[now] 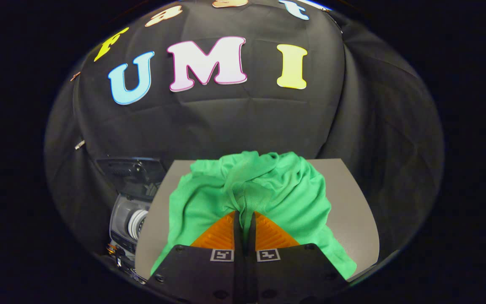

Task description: Put the clothes into the washing machine and then close the washing machine lid.

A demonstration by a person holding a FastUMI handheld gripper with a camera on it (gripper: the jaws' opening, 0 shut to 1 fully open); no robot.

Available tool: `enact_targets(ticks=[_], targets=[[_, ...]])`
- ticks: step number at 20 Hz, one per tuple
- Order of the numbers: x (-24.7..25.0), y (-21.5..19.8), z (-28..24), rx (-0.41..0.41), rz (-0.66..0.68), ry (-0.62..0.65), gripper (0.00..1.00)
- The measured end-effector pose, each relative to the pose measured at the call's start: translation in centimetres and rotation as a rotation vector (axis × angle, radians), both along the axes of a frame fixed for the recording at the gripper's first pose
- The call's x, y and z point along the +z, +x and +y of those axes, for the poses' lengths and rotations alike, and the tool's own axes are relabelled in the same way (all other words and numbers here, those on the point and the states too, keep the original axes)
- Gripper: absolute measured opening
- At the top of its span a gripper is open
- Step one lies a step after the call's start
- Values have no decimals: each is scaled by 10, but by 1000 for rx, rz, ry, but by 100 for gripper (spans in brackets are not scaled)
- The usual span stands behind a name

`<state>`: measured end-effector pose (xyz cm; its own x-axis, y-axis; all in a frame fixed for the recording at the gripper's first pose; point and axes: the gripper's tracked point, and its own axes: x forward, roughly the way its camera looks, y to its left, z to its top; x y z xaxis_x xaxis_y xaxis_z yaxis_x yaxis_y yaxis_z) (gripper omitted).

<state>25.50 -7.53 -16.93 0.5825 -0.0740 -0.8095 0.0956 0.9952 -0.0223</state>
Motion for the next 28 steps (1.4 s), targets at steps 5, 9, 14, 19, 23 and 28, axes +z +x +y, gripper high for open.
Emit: enact_targets(ticks=[5,9,14,19,23,28], targets=[[58,13,4,9,-125,-11,5],[107,28,27,39,-220,6,5],[170,45,82,145,-364,17,5],[200,52,169,312,-458,29,5],[175,44,250,444,-412,122,5],[113,27,327,575,-282,217,5]])
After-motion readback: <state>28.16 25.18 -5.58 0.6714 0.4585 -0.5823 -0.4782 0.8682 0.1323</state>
